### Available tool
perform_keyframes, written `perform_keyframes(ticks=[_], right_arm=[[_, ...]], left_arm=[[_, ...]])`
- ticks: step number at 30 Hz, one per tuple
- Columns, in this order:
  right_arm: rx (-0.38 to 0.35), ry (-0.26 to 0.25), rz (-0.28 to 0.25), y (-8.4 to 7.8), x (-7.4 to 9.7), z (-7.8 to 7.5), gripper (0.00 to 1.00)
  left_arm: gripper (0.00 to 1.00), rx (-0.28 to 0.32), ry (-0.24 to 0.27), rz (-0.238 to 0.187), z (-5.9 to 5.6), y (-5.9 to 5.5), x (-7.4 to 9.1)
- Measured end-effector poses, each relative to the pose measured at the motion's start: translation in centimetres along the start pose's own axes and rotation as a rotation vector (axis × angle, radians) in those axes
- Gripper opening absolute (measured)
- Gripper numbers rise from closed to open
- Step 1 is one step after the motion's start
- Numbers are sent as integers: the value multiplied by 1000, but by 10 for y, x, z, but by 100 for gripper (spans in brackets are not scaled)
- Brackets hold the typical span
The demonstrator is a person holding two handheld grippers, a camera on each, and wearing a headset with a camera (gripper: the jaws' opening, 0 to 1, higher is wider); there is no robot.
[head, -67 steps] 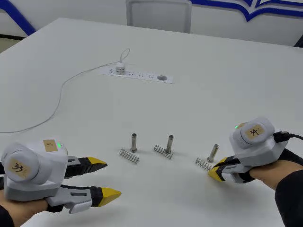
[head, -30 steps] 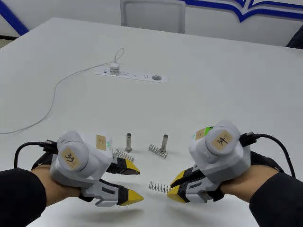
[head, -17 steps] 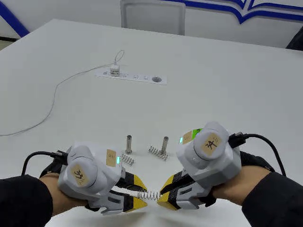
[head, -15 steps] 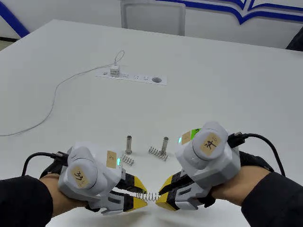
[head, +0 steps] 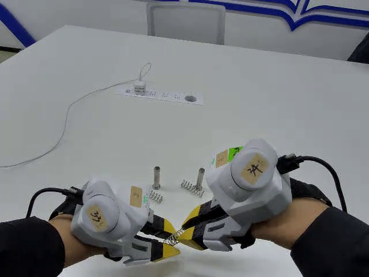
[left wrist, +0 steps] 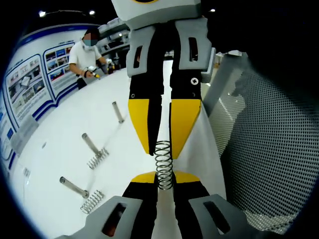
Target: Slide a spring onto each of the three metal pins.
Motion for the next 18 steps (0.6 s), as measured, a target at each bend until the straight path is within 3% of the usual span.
perform_keyframes(ticks=[5, 8, 18], right_arm=[[17, 6, -8, 1, -2, 1, 12], [15, 14, 12, -2, -5, 1, 18], [47, 14, 54, -3, -13, 3, 13]], left_arm=[[11, -2, 5, -4, 0, -1, 0], [11, -2, 6, -8, 1, -1, 0], [11, -1, -4, -24, 0, 4, -1]])
Point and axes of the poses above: the centre of the closed fingertips' face, and the gripper's own axes: x roughly backward along the fingers, z roughly to its left, y roughly out of its top, the point moved 7 cm from there along x, roughly backward along the fingers, and after that the axes turned 6 degrees about -y, right-handed, at the moved point
